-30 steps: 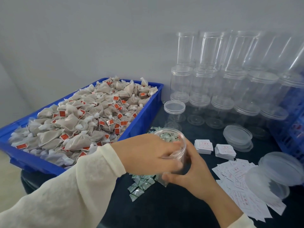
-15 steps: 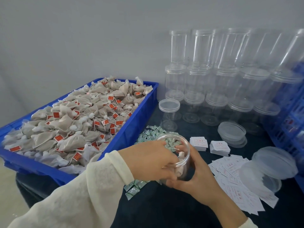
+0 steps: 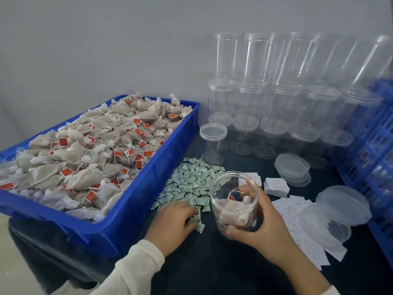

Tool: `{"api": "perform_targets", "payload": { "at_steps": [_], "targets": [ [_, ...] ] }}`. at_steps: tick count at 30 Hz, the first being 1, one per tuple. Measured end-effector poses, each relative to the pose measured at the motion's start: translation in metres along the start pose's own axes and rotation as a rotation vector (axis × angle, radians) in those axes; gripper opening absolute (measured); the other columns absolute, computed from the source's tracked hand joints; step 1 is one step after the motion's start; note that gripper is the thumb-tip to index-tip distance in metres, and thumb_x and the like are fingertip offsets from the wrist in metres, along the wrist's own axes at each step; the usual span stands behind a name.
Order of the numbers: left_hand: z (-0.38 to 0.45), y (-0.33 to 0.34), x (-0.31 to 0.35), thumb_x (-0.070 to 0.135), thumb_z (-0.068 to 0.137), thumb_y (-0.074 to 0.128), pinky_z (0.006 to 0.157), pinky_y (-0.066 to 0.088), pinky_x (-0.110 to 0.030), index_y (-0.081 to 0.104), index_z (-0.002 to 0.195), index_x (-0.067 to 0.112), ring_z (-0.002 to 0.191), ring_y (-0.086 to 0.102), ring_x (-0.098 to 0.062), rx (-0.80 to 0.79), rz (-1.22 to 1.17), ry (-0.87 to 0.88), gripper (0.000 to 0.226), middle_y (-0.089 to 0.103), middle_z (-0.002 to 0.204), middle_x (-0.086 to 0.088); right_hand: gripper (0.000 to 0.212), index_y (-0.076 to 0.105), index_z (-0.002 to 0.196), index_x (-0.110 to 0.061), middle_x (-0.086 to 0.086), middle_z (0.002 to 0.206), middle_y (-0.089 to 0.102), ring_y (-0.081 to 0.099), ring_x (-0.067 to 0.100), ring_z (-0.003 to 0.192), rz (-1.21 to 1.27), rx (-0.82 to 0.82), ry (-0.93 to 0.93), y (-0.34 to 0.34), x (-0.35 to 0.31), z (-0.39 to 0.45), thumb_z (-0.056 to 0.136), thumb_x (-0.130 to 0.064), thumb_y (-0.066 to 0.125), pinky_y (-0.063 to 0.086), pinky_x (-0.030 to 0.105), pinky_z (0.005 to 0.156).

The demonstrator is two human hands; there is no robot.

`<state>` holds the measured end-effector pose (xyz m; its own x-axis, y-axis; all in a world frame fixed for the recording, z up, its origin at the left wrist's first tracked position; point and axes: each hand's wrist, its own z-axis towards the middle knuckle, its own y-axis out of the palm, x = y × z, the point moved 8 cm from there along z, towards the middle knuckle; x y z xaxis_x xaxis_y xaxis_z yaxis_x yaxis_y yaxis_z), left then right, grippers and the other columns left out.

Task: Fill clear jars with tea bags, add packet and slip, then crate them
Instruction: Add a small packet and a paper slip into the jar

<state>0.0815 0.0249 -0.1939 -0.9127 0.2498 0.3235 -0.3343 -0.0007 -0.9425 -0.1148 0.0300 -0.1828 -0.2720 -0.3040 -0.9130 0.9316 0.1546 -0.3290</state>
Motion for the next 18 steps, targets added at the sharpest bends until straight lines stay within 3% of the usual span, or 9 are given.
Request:
{"api": "perform_targets", "payload": {
  "at_steps": [7, 10, 12, 14, 16, 18],
  "targets": [
    [0.007, 0.013, 0.003, 0.042, 0.097, 0.044, 0.092, 0.024, -0.032, 0.059, 0.122, 0.032, 0.120, 0.040, -0.015, -0.006, 0.285, 0.000, 0.031, 0.055, 0.121, 0.013, 0.102, 0.039, 0.140, -0.039, -0.035, 0.124, 0.050, 0.048, -0.014, 0.116, 0.003, -0.002, 0.034, 0.000, 0.002, -0.003, 0.056, -0.022, 0.094, 0.040, -0.001, 0.083],
    [0.007, 0.010, 0.012, 0.039, 0.094, 0.053, 0.090, 0.030, -0.034, 0.066, 0.110, 0.029, 0.111, 0.052, -0.017, 0.071, 0.332, 0.058, 0.023, 0.064, 0.108, 0.011, 0.102, 0.040, 0.141, -0.036, -0.033, 0.125, 0.051, 0.048, -0.013, 0.117, 0.024, 0.000, 0.042, -0.002, 0.003, -0.004, 0.056, -0.018, 0.094, 0.041, 0.001, 0.084],
    [0.006, 0.003, 0.017, 0.039, 0.087, 0.065, 0.087, 0.037, -0.034, 0.072, 0.099, 0.030, 0.100, 0.060, -0.015, 0.123, 0.298, 0.063, 0.017, 0.068, 0.097, 0.013, 0.101, 0.040, 0.141, -0.035, -0.030, 0.126, 0.052, 0.048, -0.013, 0.117, 0.049, -0.003, 0.048, -0.002, 0.003, -0.004, 0.057, -0.014, 0.094, 0.042, 0.001, 0.081],
    [0.006, 0.004, 0.012, 0.042, 0.096, 0.049, 0.093, 0.031, -0.028, 0.066, 0.113, 0.032, 0.109, 0.054, -0.011, 0.106, 0.217, 0.026, 0.026, 0.063, 0.109, 0.015, 0.101, 0.041, 0.141, -0.034, -0.030, 0.126, 0.052, 0.049, -0.014, 0.115, 0.070, -0.007, 0.054, -0.003, 0.003, -0.005, 0.057, -0.010, 0.093, 0.043, 0.001, 0.079],
    [0.006, -0.005, 0.006, 0.040, 0.100, 0.043, 0.091, 0.038, -0.023, 0.065, 0.118, 0.031, 0.106, 0.054, -0.011, 0.121, 0.000, -0.010, 0.030, 0.059, 0.111, 0.012, 0.101, 0.041, 0.141, -0.032, -0.029, 0.127, 0.052, 0.050, -0.015, 0.114, 0.082, -0.012, 0.058, -0.003, 0.004, -0.005, 0.058, -0.009, 0.092, 0.043, 0.001, 0.078],
    [0.003, -0.031, 0.006, 0.036, 0.096, 0.051, 0.077, 0.042, -0.009, 0.069, 0.113, 0.026, 0.092, 0.056, -0.003, 0.201, -0.265, -0.049, 0.027, 0.057, 0.101, 0.012, 0.101, 0.040, 0.141, -0.034, -0.026, 0.129, 0.051, 0.050, -0.016, 0.113, 0.092, -0.017, 0.064, -0.004, 0.004, -0.006, 0.058, -0.008, 0.092, 0.043, 0.000, 0.076]
  ]
}}
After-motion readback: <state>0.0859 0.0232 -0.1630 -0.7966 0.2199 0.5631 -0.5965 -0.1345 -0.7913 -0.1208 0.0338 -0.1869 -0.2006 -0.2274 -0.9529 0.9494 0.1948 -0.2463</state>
